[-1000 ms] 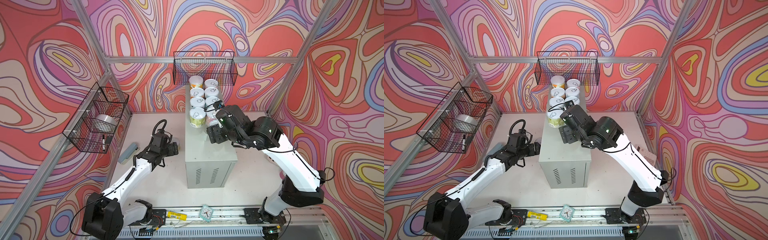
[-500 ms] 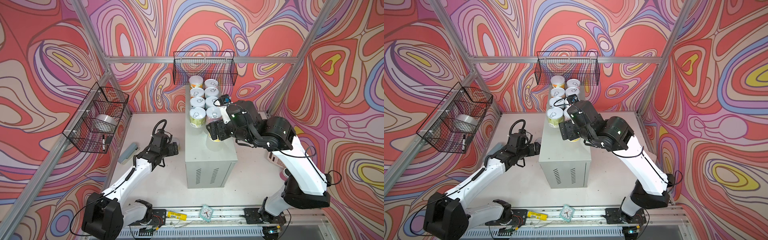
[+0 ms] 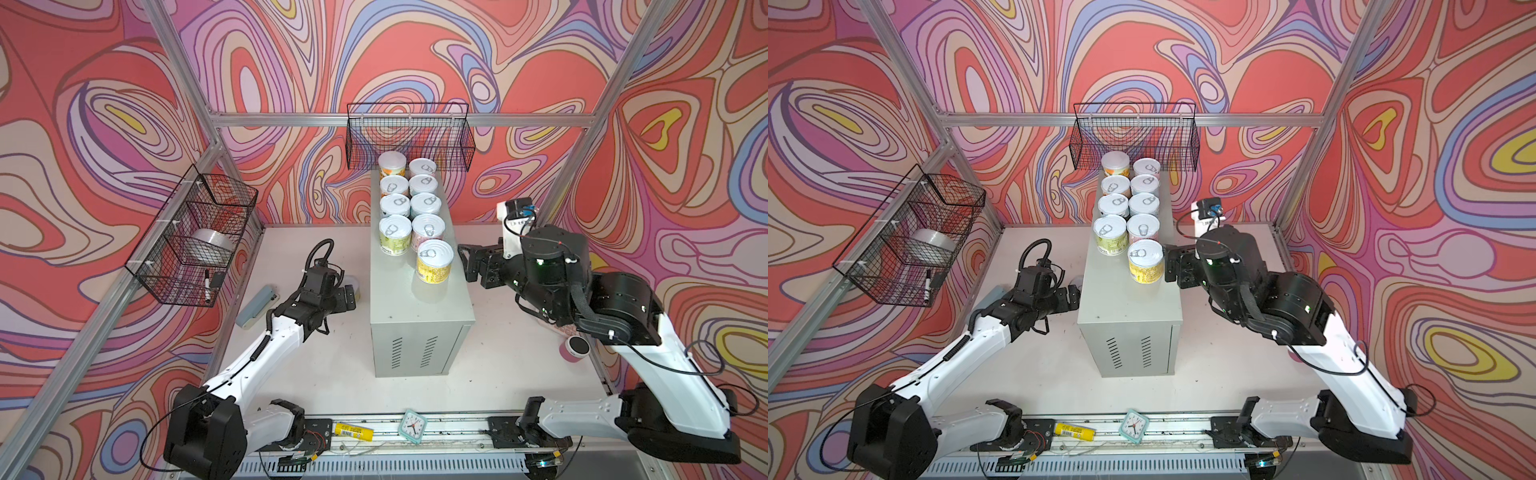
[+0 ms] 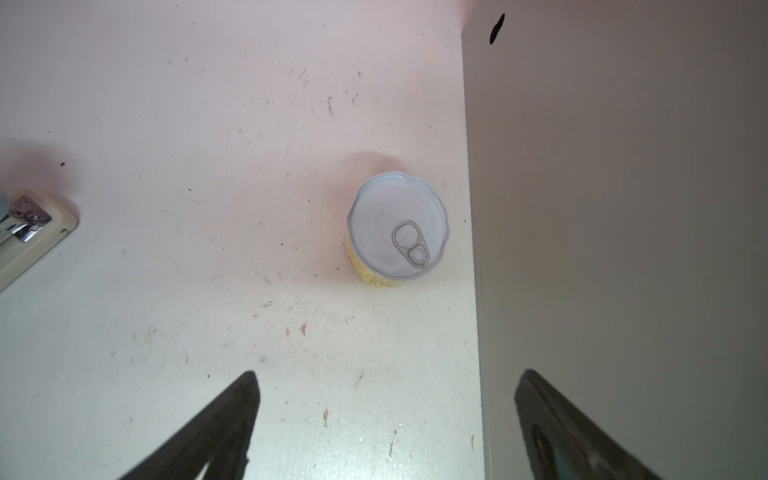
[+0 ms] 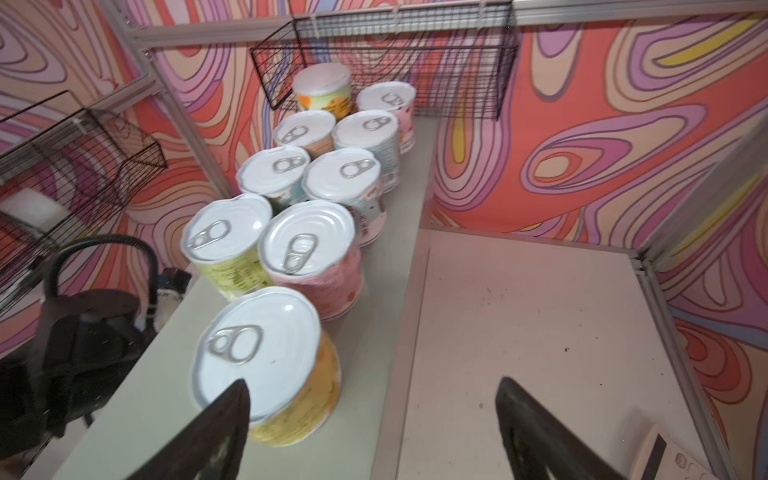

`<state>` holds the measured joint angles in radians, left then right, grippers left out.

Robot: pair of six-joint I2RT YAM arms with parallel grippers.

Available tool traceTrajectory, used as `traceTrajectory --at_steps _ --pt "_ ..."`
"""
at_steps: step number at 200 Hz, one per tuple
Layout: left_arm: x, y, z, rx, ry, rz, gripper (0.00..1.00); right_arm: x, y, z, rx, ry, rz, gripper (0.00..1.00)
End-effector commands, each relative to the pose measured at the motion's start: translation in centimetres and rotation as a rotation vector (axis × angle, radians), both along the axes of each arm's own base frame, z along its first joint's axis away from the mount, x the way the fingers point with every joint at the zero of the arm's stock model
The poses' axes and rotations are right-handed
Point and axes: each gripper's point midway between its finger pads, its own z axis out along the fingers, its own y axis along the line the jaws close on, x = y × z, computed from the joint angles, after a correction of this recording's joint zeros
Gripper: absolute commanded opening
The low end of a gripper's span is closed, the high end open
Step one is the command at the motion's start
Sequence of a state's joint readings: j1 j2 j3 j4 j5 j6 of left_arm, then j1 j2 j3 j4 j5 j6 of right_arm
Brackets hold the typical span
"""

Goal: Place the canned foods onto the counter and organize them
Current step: 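Open and withdraw the right gripper while the left gripper lowers onto the yellow can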

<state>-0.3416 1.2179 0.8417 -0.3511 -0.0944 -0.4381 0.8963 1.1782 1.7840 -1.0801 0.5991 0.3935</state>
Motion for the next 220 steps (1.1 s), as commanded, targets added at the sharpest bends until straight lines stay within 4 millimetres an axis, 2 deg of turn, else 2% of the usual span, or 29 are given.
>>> traceTrajectory --at_steps 1,22,38,63,96,116,161,220 --pt "0.7 -0.1 0.1 0.017 0.003 0.004 1.0 1.3 -3.5 -1.5 0.076 0.004 -0.169 0.96" --pt "1.3 -0.4 -0.5 0.016 0.007 0.001 1.0 2.5 -6.3 -3.3 0.105 0.019 -0.231 0.97" --pt "2.1 -0.6 -1.0 0.024 0.01 0.0 1.0 4.2 -7.5 -5.8 0.115 0.093 -0.257 0.97" --pt "3.1 -0.8 -1.8 0.047 0.013 -0.007 1.0 7.1 -8.2 -10.6 0.197 0.199 -0.247 0.97" --pt "5.2 -1.2 -1.7 0.048 -0.046 -0.002 1.0 8.7 -7.6 -13.7 0.178 0.235 -0.235 0.97" --pt "6.4 -1.4 -2.3 0.068 -0.048 -0.003 1.0 8.9 -7.5 -14.3 0.171 0.25 -0.232 0.97" --pt "8.7 -2.0 -4.7 0.069 -0.015 0.019 1.0 8.6 -7.7 -14.0 0.176 0.234 -0.236 0.97" --pt "9.9 -1.9 -9.0 0.104 0.055 0.064 0.97 8.8 -7.0 -14.5 0.212 0.241 -0.216 0.96"
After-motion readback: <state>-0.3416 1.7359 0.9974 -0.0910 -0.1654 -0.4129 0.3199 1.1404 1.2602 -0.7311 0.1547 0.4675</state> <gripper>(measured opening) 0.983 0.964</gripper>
